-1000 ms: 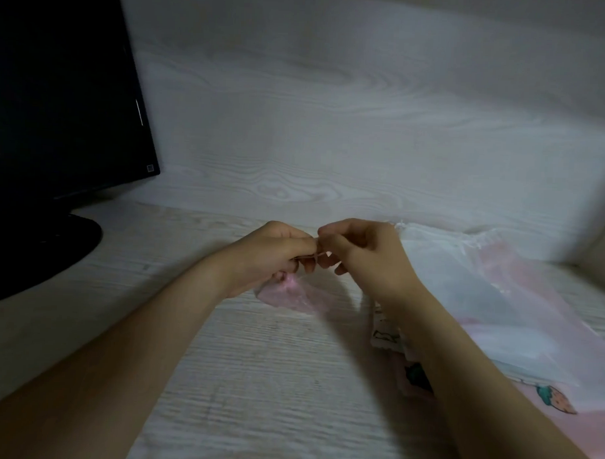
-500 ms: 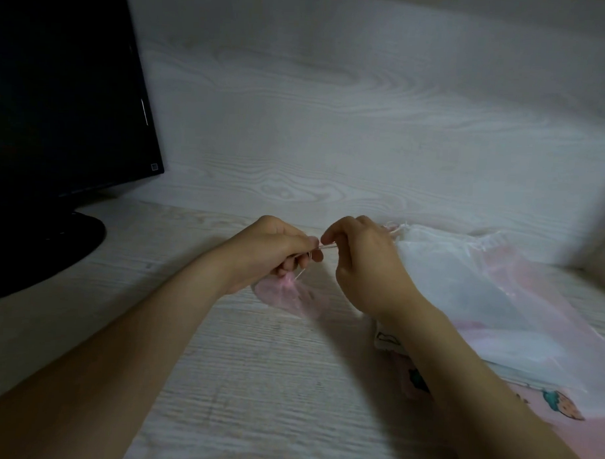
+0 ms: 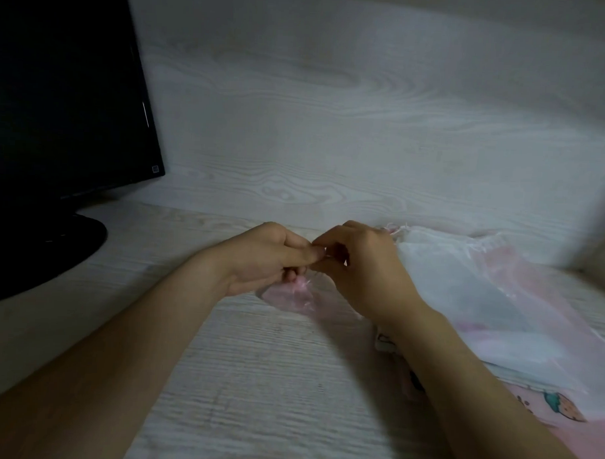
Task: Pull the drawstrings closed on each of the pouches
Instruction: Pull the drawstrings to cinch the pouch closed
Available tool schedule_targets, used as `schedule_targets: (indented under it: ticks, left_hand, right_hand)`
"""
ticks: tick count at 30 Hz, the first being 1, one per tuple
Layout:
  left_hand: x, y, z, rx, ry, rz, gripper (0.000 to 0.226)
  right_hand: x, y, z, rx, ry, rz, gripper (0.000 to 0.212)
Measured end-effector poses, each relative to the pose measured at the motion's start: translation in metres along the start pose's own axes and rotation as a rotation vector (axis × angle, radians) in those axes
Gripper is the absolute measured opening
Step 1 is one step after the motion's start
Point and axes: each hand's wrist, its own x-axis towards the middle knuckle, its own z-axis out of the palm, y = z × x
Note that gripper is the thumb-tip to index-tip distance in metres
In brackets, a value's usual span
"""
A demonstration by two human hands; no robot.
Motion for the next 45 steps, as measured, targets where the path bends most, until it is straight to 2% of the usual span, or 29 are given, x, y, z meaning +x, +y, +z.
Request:
schedule_targets:
  ticks: [3,5,7,10,12,14,18,22,26,28,30,34,40,42,45]
  left_hand:
    - [-0.002,0.003,-0.001,-0.043,-0.104,-0.016,0.029]
    - [0.0,0.005,0.001,-0.156,-0.134,-0.04,0.012]
    - [0.001,0.007,0.005,-0.223,-0.137,-0.054,0.011]
    - [0.003,0.005,0.009,-0.197,0.039,-0.045,0.04]
    - [0.005,0.0,0.009,-0.047,0.269,-0.015,0.05]
    - [0.005,-0.003,0.008,0.155,0.421,0.077,0.046]
    - [0.0,-0.002,0.009,0.139,0.397,0.235,0.019]
    - [-0.001,0.002,0.015,0.215,0.38,0.329,0.017]
    - [-0.003,0.005,0.022,0.276,0.255,0.358,0.015]
    - [-0.001,0.004,0.024,0.27,0.307,0.374,0.007]
    - [0.002,0.005,0.02,0.254,0.4,0.324,0.011]
    - [0.007,0.008,0.014,0.062,0.448,0.2,0.031]
    - [0.003,0.009,0.019,-0.037,0.406,0.124,0.027]
    - [0.001,0.01,0.022,-0.108,0.412,0.102,0.026]
    - [0.001,0.012,0.026,-0.263,0.444,0.065,0.022]
  right_hand:
    - [0.0,0.001,0.001,-0.076,-0.027,-0.092,0.011]
    - [0.0,0.003,0.002,-0.165,-0.058,-0.128,0.013]
    - [0.0,0.005,0.004,-0.281,-0.084,-0.122,0.021]
    - [0.0,0.007,0.005,-0.281,-0.088,-0.033,0.023]
    - [0.001,0.004,0.004,-0.099,-0.09,0.112,0.02]
    - [0.002,0.0,0.0,0.162,-0.101,0.297,0.014]
    - [-0.001,-0.004,-0.002,0.757,-0.126,0.642,0.017]
    - [-0.002,-0.003,-0.001,0.981,-0.086,0.755,0.022]
    - [-0.002,0.002,-0.001,1.006,-0.027,0.796,0.024]
    - [0.0,0.002,0.0,1.025,0.019,0.807,0.018]
    - [0.001,0.001,0.002,1.005,0.06,0.812,0.014]
    - [0.001,0.003,0.001,0.921,0.047,0.776,0.012]
    - [0.001,-0.002,0.0,0.921,0.019,0.763,0.019]
    - [0.001,-0.001,0.0,0.848,0.023,0.747,0.017]
    - [-0.002,0.001,0.002,0.704,0.074,0.724,0.025]
